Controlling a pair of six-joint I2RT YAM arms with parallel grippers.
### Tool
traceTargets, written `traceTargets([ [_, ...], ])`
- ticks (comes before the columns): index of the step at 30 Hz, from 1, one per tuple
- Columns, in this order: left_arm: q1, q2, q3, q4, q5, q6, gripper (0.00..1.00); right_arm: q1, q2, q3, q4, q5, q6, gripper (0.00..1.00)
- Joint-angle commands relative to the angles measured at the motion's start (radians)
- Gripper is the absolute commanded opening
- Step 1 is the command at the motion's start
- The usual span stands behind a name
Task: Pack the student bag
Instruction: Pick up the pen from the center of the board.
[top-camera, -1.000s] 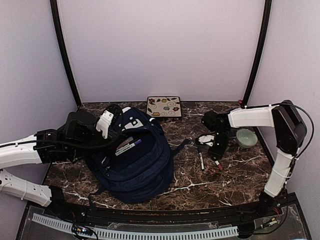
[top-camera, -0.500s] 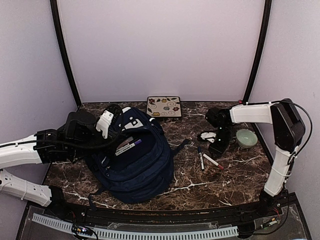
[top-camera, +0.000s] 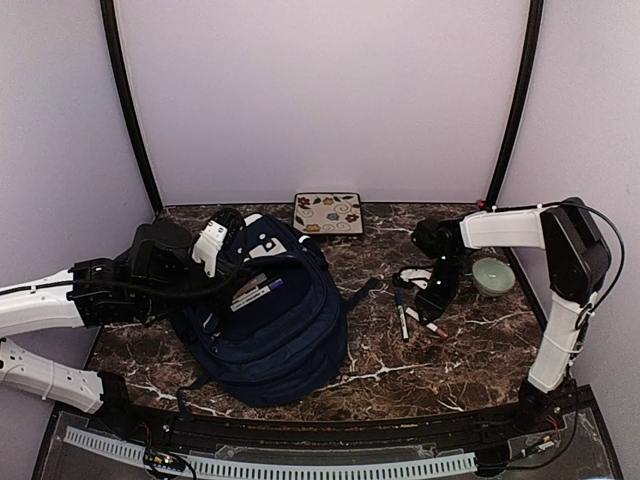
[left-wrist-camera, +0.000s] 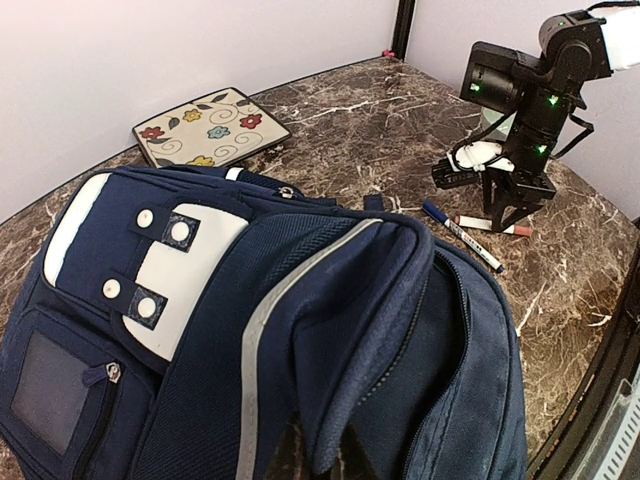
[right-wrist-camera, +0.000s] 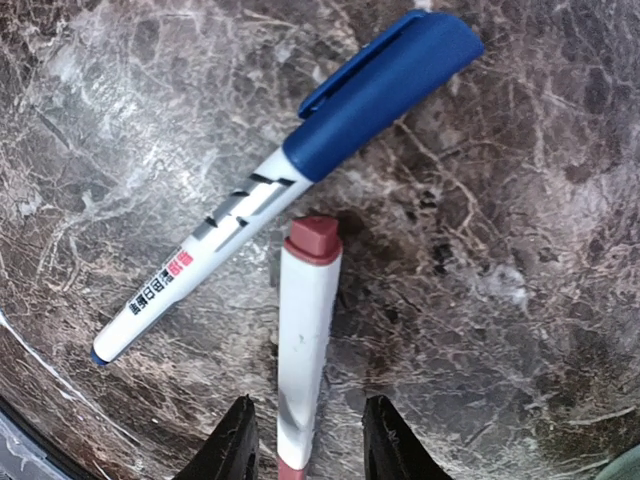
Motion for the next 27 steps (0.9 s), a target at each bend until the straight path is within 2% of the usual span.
traceTargets([
  [1,-0.004,-0.016,0.006,0.105,-0.021,-0.005,0.00,-0.002,-0.026,-0.021,0.002,-0.035,0.016,0.36],
  [4,-0.004,-0.010,0.011,0.107,-0.019,-0.003,0.00,-0.002,-0.015,-0.033,0.012,-0.017,0.019,0.29],
  [14,-0.004,0.000,0.012,0.108,-0.018,-0.003,0.00,0.001,-0.022,-0.060,0.083,0.109,0.020,0.23],
  [23,-0.004,0.005,0.014,0.109,-0.019,-0.001,0.00,0.001,-0.016,-0.089,0.138,0.207,0.006,0.10],
  [27,-0.004,0.003,0.014,0.107,-0.020,-0.001,0.00,-0.001,-0.047,-0.058,0.134,0.201,-0.010,0.06],
])
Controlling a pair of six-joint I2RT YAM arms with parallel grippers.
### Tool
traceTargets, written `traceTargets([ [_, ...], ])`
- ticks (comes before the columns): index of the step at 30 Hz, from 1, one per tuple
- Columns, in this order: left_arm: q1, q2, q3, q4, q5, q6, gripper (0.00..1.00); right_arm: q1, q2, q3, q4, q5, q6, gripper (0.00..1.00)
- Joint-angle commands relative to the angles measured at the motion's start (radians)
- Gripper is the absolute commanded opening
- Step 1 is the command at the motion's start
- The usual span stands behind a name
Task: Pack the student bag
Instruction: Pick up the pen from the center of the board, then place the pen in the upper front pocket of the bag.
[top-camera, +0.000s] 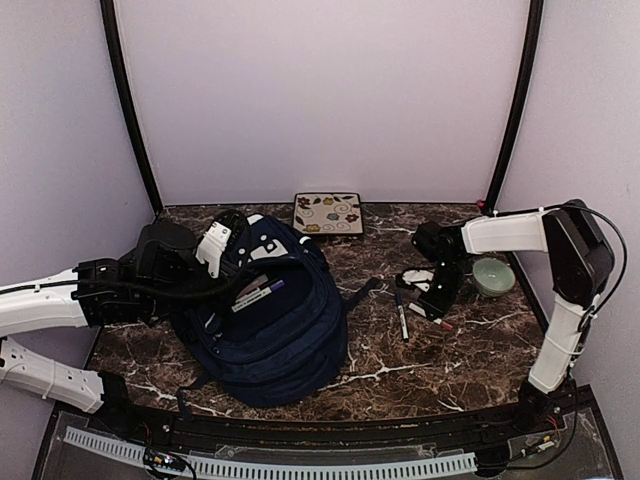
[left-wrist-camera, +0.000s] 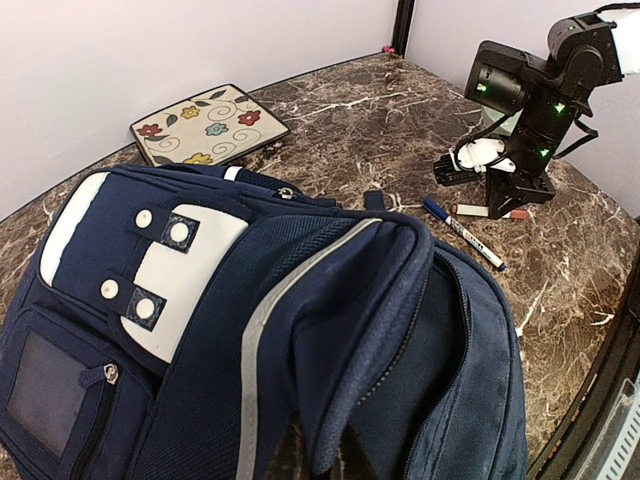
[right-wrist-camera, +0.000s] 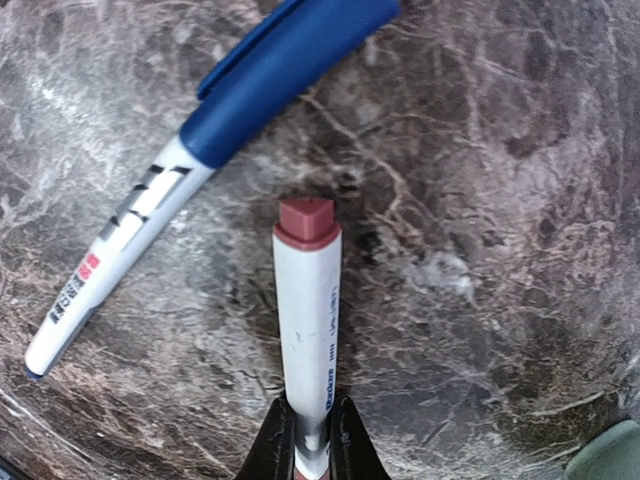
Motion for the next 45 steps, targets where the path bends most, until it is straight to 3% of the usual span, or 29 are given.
traceTargets([
  [1,-0.004,-0.020,0.013,0.093,-0.022,-0.001,0.00,-0.009,-0.037,0.029,0.046,0.064,-0.024,0.05],
  [6,-0.004,-0.021,0.009,0.097,-0.027,0.000,0.00,0.004,-0.093,0.107,0.026,-0.015,-0.064,0.05],
  [11,-0.004,-0.020,0.010,0.108,-0.033,0.006,0.00,0.107,-0.141,0.179,-0.002,-0.082,-0.138,0.04],
  [21,-0.001,0.003,0.039,0.100,-0.041,0.022,0.00,0.415,-0.180,0.392,-0.010,0.036,-0.334,0.04],
  [32,0.001,-0.003,0.058,0.101,-0.023,0.017,0.00,0.735,-0.194,0.296,0.247,0.311,-0.605,0.04],
  [45,0.002,-0.003,0.082,0.086,0.017,0.011,0.00,0.826,-0.010,0.326,0.539,0.488,-0.869,0.04],
])
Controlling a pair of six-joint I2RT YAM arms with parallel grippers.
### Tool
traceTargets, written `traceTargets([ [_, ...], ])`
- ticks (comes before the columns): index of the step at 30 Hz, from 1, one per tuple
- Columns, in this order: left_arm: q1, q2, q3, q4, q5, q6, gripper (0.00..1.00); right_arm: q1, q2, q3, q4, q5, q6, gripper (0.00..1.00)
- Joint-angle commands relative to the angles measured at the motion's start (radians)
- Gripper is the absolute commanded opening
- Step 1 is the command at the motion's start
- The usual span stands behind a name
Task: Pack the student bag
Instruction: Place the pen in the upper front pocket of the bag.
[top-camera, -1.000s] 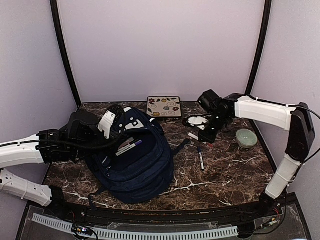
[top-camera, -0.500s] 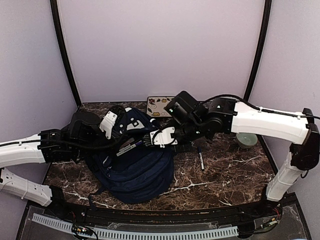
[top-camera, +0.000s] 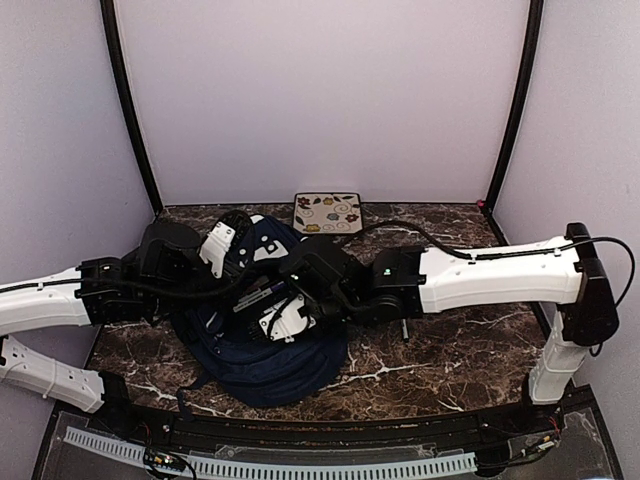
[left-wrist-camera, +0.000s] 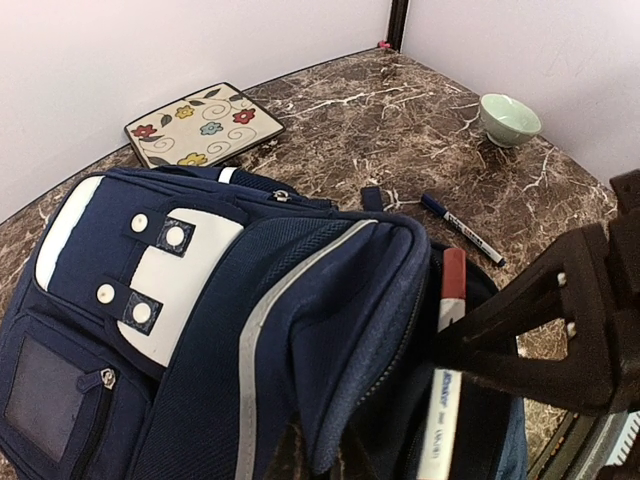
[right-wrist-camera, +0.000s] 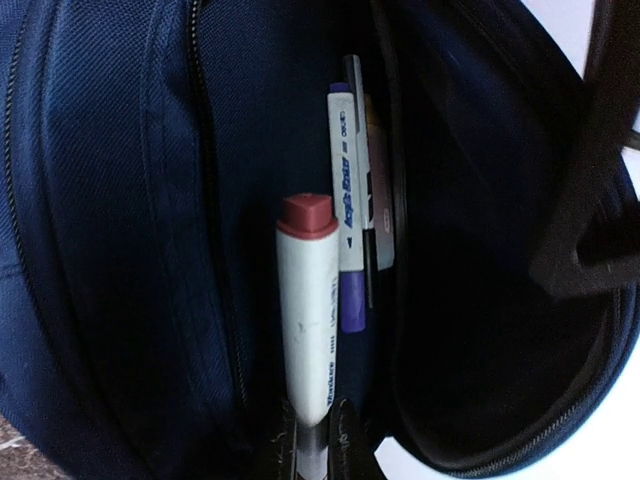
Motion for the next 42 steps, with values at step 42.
traceTargets([
  [42,0.002,-0.098,0.046,0.035,-0.024,-0.031,0.00,0.001,-0.186,-0.168,-0.174,-0.347,0.375,0.37],
])
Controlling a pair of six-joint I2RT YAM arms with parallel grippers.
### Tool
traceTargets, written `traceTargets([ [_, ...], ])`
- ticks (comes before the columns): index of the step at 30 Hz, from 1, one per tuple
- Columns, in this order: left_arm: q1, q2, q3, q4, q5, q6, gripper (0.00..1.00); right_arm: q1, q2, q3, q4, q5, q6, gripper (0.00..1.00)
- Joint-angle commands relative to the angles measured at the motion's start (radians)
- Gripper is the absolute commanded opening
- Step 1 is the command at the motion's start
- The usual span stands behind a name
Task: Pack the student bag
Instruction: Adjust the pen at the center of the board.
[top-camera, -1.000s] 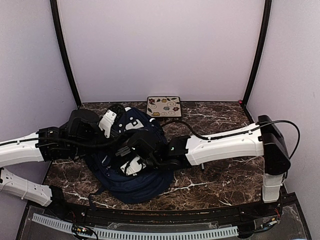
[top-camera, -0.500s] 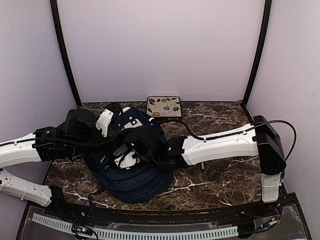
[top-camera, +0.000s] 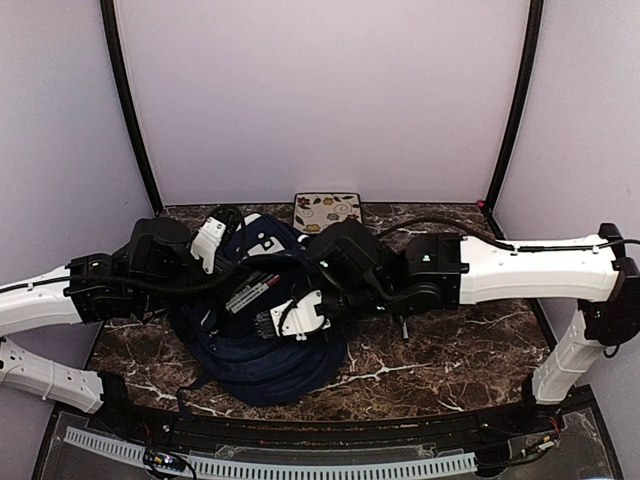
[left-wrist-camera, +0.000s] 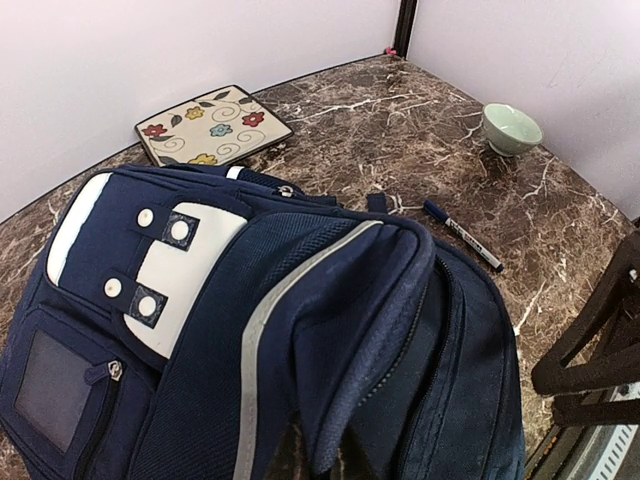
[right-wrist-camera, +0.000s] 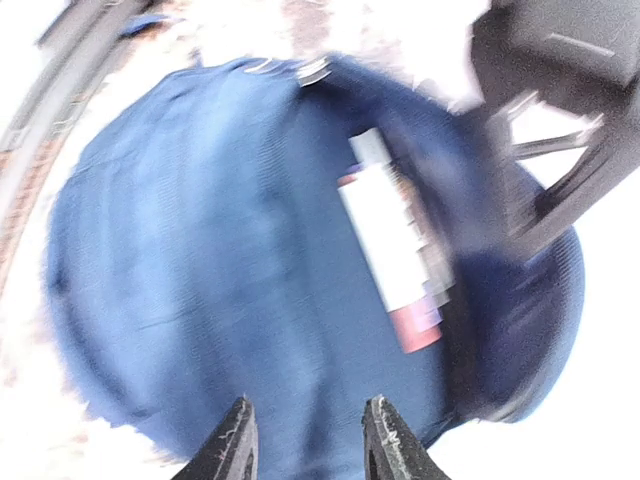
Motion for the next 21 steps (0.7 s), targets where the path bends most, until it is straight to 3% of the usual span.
traceTargets([
  [1,0.001,-0.059,0.016,0.099,-0.022,-0.011,0.00,-0.013,-0.106,-0.195,-0.114,-0.079,0.161,0.37],
  [4,0.001,-0.059,0.007,0.100,-0.029,-0.006,0.00,-0.089,-0.173,-0.323,-0.085,-0.069,0.245,0.37],
  [11,0.001,-0.066,-0.016,0.108,-0.039,-0.004,0.00,-0.431,-0.194,-0.422,-0.132,-0.135,0.432,0.38],
  [17,0.001,-0.059,-0.002,0.102,-0.039,0.003,0.00,-0.666,-0.080,-0.387,-0.190,-0.268,0.514,0.46],
  [21,0.001,-0.048,0.009,0.099,-0.036,0.008,0.00,-0.754,0.019,-0.313,-0.248,-0.425,0.519,0.47],
])
